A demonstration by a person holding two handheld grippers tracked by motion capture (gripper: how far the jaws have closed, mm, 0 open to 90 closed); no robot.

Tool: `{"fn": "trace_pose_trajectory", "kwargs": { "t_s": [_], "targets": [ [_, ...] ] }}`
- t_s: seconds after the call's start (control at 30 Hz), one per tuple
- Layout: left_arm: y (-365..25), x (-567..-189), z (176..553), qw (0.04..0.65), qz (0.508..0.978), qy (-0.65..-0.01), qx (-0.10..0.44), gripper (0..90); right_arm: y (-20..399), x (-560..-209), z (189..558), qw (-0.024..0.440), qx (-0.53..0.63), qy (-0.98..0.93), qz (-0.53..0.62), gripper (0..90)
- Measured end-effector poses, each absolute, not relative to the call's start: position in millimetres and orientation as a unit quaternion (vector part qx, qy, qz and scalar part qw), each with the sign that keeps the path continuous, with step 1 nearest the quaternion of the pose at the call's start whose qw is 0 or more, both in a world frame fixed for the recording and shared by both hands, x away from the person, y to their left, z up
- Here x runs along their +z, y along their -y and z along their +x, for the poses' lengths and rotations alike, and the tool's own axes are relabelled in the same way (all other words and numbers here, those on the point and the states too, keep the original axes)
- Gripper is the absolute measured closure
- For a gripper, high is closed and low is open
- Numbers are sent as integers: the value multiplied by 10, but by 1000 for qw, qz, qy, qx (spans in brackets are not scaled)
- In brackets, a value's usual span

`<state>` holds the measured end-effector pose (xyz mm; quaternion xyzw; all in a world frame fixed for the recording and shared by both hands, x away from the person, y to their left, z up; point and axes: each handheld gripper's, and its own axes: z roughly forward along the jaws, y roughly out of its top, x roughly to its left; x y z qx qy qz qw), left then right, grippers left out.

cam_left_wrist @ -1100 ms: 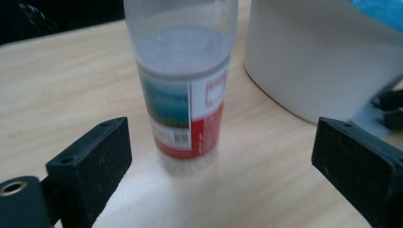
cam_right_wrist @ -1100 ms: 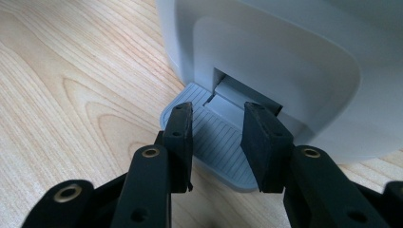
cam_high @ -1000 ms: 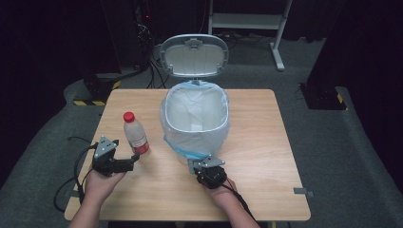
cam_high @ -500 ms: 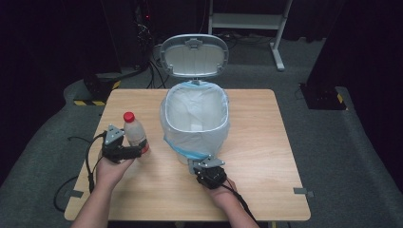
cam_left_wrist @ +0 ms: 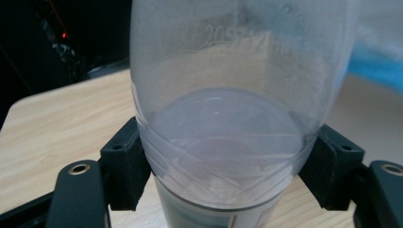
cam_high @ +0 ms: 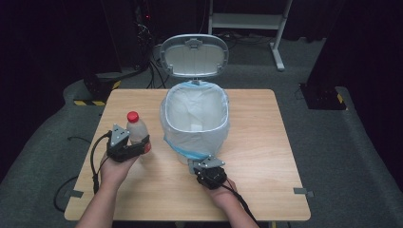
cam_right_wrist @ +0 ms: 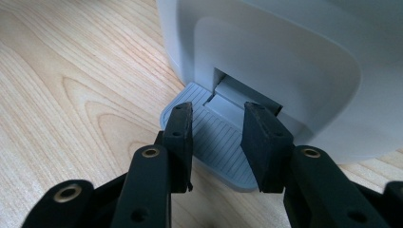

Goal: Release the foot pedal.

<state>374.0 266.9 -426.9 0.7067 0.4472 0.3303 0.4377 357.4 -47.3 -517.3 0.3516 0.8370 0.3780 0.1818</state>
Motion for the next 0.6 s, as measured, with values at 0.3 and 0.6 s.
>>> {"fn": "trace_pose_trajectory", "kwargs": {
  "t_s": [0.3, 0.6],
  "targets": [
    [-2680, -4029, 3586, 477, 683, -430, 348, 276, 470, -5175, 3570, 183, 378, -837, 351, 637],
    [-2689, -3876, 3482, 508, 661, -419, 360, 276, 470, -5176, 3561, 189, 377, -837, 349, 636]
  ]
}}
